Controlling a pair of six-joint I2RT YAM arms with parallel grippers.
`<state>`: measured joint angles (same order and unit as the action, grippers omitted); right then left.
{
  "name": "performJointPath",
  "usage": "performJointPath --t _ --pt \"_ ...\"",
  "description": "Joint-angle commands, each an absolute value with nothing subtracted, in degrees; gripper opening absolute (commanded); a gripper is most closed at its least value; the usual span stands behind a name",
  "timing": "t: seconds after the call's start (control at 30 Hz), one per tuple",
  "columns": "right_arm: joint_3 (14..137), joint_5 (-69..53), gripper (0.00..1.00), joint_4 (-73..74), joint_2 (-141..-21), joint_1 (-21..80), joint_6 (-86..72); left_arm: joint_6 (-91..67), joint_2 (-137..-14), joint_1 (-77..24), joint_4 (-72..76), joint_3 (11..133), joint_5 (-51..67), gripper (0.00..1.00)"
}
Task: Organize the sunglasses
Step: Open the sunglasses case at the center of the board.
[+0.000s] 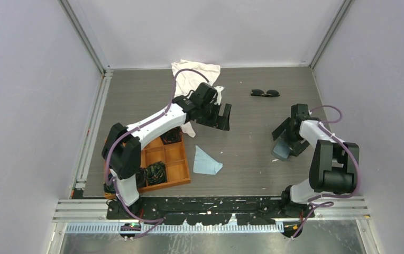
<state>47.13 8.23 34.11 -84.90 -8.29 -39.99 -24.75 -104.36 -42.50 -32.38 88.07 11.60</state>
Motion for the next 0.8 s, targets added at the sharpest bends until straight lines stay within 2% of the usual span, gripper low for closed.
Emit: performJointPath --t 0.0,0.07,0.43,0.47,0.63,0.77 --pt "47.2 3.3 0.96 30.3 -85.6 -5.6 -40.2 -27.1 -102.5 -42.7 -29.4 86.5 12.0 0.91" --pt "47.5 2.0 0.84 29.5 -86.4 -3.6 -40.4 -27.7 -102.8 -42.8 -29.9 86.6 11.6 0.90" --pt "52.3 2.0 0.76 26.6 -94.7 18.3 -44.0 -29.3 -101.8 -43.5 -30.5 85.3 9.9 0.90" --pt "52.7 1.9 0.78 26.4 -95.2 19.5 -44.2 -29.3 -101.6 -43.5 -30.7 85.2 9.7 0.91" --pt "54.3 2.1 0.99 27.4 -92.0 20.9 -43.1 -29.8 -101.5 -43.5 -31.9 85.4 8.1 0.92" --pt "57.6 7.2 1.00 33.7 -86.5 19.1 -40.4 -30.2 -105.2 -43.8 -33.8 89.1 5.9 0.92"
